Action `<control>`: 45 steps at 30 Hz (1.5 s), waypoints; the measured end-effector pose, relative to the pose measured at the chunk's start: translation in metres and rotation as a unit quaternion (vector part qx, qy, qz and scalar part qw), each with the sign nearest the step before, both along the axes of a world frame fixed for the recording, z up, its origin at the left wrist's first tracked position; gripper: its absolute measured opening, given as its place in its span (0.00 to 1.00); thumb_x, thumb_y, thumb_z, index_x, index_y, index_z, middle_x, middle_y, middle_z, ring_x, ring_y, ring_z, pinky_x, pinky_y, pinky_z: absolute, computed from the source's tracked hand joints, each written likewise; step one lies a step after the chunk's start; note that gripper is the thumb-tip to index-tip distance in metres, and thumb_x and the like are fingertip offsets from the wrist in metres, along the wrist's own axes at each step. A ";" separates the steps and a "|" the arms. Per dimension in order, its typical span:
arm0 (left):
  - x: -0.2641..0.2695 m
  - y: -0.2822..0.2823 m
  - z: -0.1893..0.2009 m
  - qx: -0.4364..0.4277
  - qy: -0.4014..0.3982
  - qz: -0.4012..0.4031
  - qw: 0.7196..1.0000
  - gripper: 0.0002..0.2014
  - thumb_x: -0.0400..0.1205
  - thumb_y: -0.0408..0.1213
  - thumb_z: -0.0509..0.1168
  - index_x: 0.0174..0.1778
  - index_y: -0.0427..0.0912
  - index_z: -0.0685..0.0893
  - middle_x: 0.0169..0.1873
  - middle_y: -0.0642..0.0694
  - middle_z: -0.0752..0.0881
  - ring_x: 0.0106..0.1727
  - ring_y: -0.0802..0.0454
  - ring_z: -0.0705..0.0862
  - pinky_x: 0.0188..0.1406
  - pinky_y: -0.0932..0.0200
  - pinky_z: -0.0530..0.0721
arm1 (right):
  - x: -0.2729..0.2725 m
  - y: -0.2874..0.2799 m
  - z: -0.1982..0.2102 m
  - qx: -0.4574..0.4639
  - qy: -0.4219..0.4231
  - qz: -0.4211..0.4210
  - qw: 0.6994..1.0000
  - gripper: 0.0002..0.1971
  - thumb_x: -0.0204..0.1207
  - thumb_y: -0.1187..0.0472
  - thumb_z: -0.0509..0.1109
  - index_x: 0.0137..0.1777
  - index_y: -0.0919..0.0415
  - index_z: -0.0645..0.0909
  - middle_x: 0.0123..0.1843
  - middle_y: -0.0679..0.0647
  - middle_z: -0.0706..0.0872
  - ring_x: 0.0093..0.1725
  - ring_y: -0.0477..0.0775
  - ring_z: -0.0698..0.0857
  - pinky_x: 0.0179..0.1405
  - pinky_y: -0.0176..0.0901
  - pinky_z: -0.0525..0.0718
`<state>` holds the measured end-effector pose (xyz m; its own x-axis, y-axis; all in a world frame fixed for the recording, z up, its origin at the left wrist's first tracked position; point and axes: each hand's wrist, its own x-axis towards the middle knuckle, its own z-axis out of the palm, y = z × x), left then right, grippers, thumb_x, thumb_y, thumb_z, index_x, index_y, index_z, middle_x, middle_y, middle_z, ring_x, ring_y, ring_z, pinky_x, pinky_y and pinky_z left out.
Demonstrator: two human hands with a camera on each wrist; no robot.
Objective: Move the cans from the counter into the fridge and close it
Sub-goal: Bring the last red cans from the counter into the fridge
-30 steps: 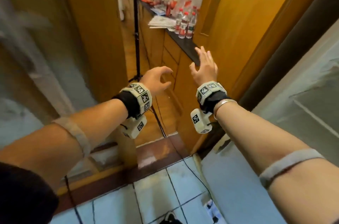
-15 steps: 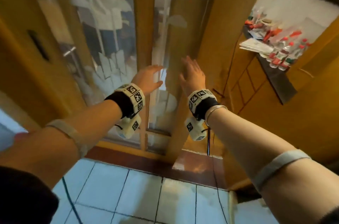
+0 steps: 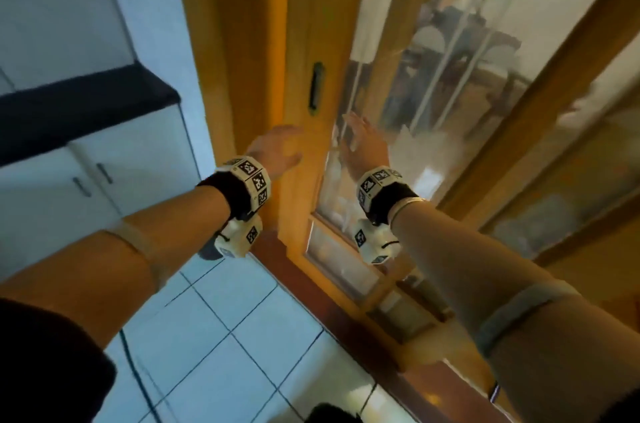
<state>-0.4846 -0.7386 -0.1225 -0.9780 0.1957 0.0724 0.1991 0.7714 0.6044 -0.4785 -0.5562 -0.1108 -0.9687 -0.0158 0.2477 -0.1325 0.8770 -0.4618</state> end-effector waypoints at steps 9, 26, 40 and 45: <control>-0.040 -0.154 -0.013 0.006 -0.005 0.159 0.987 0.27 0.80 0.43 0.64 0.76 0.51 0.68 0.77 0.47 0.68 0.78 0.48 0.67 0.76 0.55 0.63 | -0.092 -0.159 -0.013 0.025 -0.045 0.137 0.989 0.25 0.83 0.56 0.58 0.80 0.51 0.62 0.80 0.56 0.68 0.79 0.58 0.65 0.77 0.56 0.67; -0.040 -0.419 -0.012 -0.007 0.020 0.463 0.886 0.26 0.78 0.38 0.68 0.74 0.45 0.73 0.73 0.43 0.74 0.74 0.47 0.72 0.73 0.58 0.67 | -0.206 -0.487 -0.025 -0.007 0.006 0.443 0.896 0.23 0.80 0.61 0.62 0.76 0.58 0.71 0.75 0.59 0.76 0.80 0.57 0.66 0.76 0.48 0.65; 0.080 -0.657 -0.028 -0.027 0.016 0.559 0.829 0.27 0.78 0.39 0.68 0.73 0.45 0.72 0.72 0.42 0.75 0.73 0.46 0.73 0.72 0.58 0.68 | -0.113 -0.764 -0.053 -0.020 0.017 0.524 0.851 0.22 0.78 0.61 0.63 0.73 0.57 0.74 0.70 0.57 0.80 0.74 0.56 0.74 0.70 0.49 0.71; 0.112 -0.732 -0.031 -0.033 0.013 0.571 0.820 0.26 0.77 0.38 0.68 0.73 0.46 0.72 0.71 0.42 0.75 0.72 0.45 0.74 0.71 0.56 0.69 | -0.083 -0.845 -0.055 -0.018 0.012 0.546 0.837 0.23 0.78 0.59 0.64 0.73 0.56 0.73 0.70 0.55 0.80 0.72 0.55 0.76 0.70 0.47 0.72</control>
<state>-0.3727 -1.4704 -0.1531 -0.5246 -0.8425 0.1226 -0.6642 0.4951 0.5602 -0.5617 -1.4011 -0.1658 -0.3753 -0.8815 0.2866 -0.8566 0.2117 -0.4705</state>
